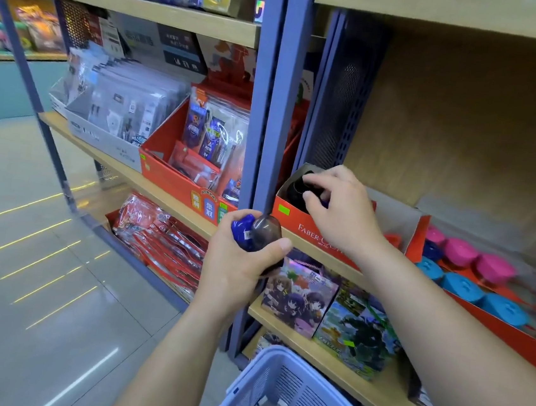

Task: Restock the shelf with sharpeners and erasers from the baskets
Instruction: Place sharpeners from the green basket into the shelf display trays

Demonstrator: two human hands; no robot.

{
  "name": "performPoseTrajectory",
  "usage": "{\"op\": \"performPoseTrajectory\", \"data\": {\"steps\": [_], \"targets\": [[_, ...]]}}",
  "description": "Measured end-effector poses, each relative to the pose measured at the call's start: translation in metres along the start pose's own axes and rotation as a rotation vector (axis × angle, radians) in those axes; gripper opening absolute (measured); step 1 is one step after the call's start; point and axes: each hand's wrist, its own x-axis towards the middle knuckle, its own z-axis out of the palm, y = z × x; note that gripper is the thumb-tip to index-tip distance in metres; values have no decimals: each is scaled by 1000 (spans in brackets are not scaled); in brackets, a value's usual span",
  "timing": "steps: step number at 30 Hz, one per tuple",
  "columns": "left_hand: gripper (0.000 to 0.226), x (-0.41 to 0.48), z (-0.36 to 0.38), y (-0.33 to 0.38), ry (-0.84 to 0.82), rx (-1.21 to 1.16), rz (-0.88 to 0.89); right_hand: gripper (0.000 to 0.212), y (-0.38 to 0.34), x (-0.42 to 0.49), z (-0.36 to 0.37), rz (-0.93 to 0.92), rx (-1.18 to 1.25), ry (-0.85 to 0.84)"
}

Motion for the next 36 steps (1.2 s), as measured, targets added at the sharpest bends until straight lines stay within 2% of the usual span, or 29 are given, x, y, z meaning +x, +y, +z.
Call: {"op": "performPoseTrajectory", "data": {"steps": [3,7,10,13,17,23,29,36], "targets": [[64,-1,1,1,-37,-9,-9,20,-11,-21,-15,-12,207,-1],[60,-7,10,4,-102,-27,3,24,-17,-51,-31,87,545,-322],[53,-14,17,6,-141,-48,-15,34,-5,-69,-37,140,702,-366],[37,-19,25,3,-183,-45,-58,44,9,-85,-41,156,735,-342],[26,-24,38,-2,-235,-46,-89,38,22,-100,-46,180,735,-257],[27,-33,54,0,-286,-108,-124,30,30,-113,-60,325,870,-170],[27,-40,65,3,-283,-36,-75,25,28,-123,-73,355,958,-173],[23,-48,75,8,-278,79,18,31,23,-126,-79,304,823,-206]]}}
